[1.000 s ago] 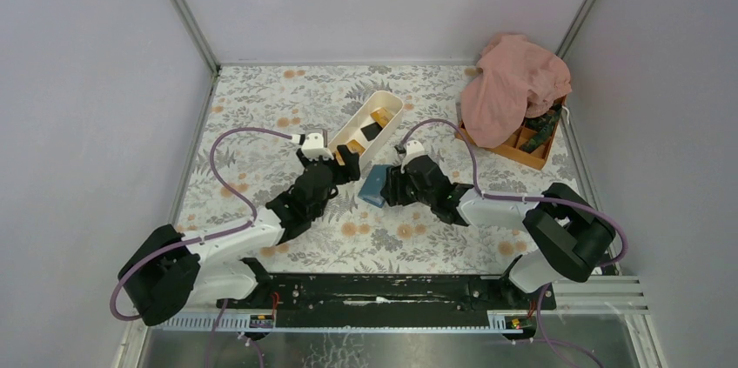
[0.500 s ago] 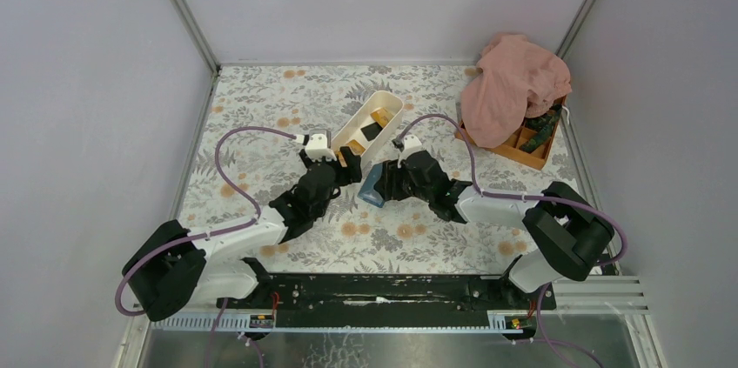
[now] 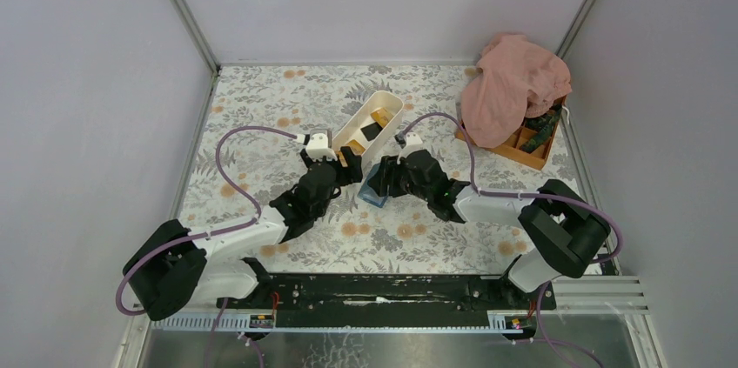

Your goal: Take the credit cards out of the card holder

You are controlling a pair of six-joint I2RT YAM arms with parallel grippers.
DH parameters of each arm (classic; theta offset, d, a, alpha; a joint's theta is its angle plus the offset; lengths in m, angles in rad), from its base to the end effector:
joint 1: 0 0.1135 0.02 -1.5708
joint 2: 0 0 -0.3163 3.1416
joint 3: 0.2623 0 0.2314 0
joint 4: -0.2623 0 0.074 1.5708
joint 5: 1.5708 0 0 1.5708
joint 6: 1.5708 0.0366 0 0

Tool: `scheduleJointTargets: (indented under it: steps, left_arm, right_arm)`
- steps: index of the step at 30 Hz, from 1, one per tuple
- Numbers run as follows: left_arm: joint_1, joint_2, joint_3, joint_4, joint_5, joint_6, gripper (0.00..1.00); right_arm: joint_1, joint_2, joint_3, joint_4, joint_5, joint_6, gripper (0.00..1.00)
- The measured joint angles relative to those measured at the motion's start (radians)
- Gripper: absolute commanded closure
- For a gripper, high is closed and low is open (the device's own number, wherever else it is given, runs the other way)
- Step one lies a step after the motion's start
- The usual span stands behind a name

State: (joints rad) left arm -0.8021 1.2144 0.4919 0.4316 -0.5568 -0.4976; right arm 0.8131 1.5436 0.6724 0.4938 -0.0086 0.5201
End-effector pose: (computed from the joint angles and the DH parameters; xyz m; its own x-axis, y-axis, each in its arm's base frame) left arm 0.1652 -0.1430 0.2770 -0.2985 -0.2742 -0.9142 0.1318 0.9368 -0.3241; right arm 0.2087 0.2211 0.2566 -0.5835 0.1064 -0.8051 -0.5092 0.7244 0.4647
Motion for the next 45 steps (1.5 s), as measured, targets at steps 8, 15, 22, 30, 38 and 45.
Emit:
scheduleJointTargets:
  steps: [8,15,22,30,38,45]
  left_arm:
    - [0.0,0.006,0.005,-0.001,0.01,-0.006,0.2]
    - [0.0,0.013,0.007,-0.002,0.014,-0.006,0.2]
    - [0.0,0.013,0.007,-0.003,0.014,-0.006,0.2]
    - [0.0,0.013,0.007,-0.005,0.014,-0.007,0.2]
    - [0.0,0.013,0.007,-0.005,0.015,-0.008,0.2]
    - [0.0,0.013,0.007,-0.005,0.014,-0.008,0.2]
  right_arm:
    - [0.0,0.0,-0.018,0.025,0.019,0.061,0.4]
    - [0.0,0.05,-0.014,0.034,0.019,0.072,0.53]
    - [0.0,0.115,0.042,0.003,0.027,0.086,0.89]
    - [0.0,0.059,0.057,-0.13,0.085,0.053,1.0]
    - [0.0,-0.047,0.209,-0.483,0.227,-0.105,1.0]
    - [0.0,-0.048,0.322,-0.706,0.267,-0.204,1.0]
